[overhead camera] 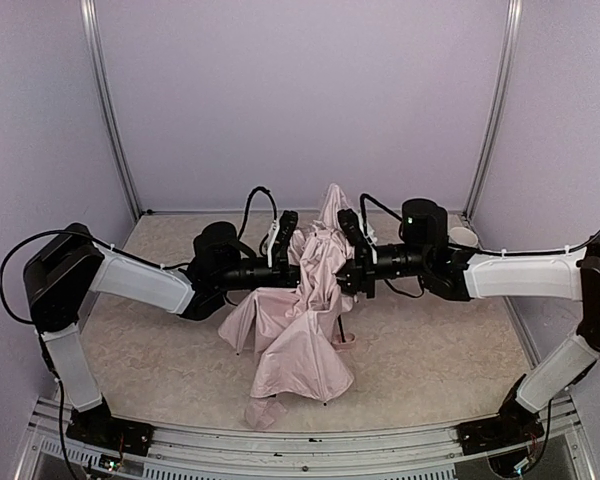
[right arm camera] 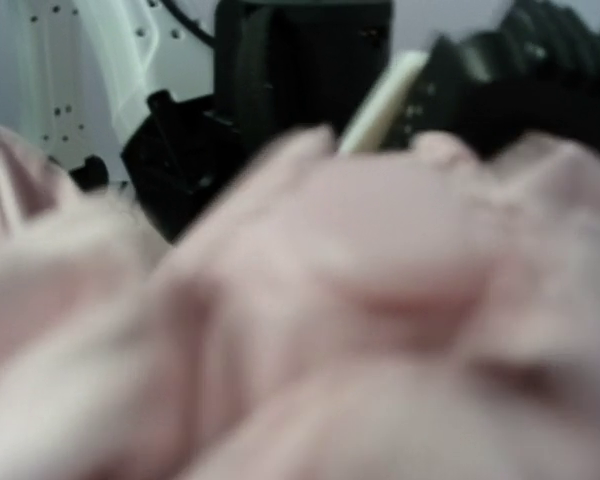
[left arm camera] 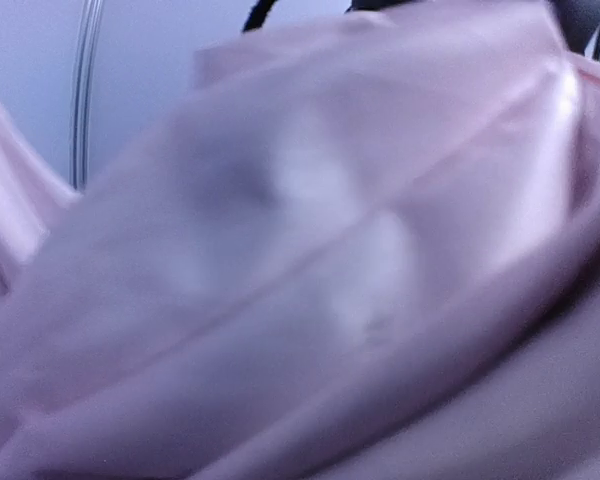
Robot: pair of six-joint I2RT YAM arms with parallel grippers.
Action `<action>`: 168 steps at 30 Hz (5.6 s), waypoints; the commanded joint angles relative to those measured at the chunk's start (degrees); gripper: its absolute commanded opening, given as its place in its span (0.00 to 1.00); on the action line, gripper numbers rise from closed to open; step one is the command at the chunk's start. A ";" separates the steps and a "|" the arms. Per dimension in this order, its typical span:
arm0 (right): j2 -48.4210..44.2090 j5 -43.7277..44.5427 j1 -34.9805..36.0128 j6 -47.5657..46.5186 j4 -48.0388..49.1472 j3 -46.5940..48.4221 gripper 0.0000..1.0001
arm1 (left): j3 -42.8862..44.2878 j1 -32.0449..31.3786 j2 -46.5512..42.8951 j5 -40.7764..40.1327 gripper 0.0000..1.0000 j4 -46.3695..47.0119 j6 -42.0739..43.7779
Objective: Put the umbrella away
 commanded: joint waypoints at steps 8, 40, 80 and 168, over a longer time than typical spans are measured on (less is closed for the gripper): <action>-9.64 12.83 -2.04 -1.09 -0.61 -4.69 0.17 | -1.53 2.98 -3.40 -5.48 0.86 -2.81 4.90; -19.97 12.14 -15.76 -11.46 -15.98 10.83 0.16 | -13.45 0.94 -28.53 0.16 0.78 -25.17 27.90; -18.86 6.03 -15.67 -2.56 -2.03 8.44 0.10 | -2.36 -0.62 -18.71 -20.07 0.00 -29.78 33.54; -9.67 37.08 19.04 -52.88 -39.77 6.66 0.00 | -8.23 8.13 0.42 -40.71 0.03 -1.14 44.97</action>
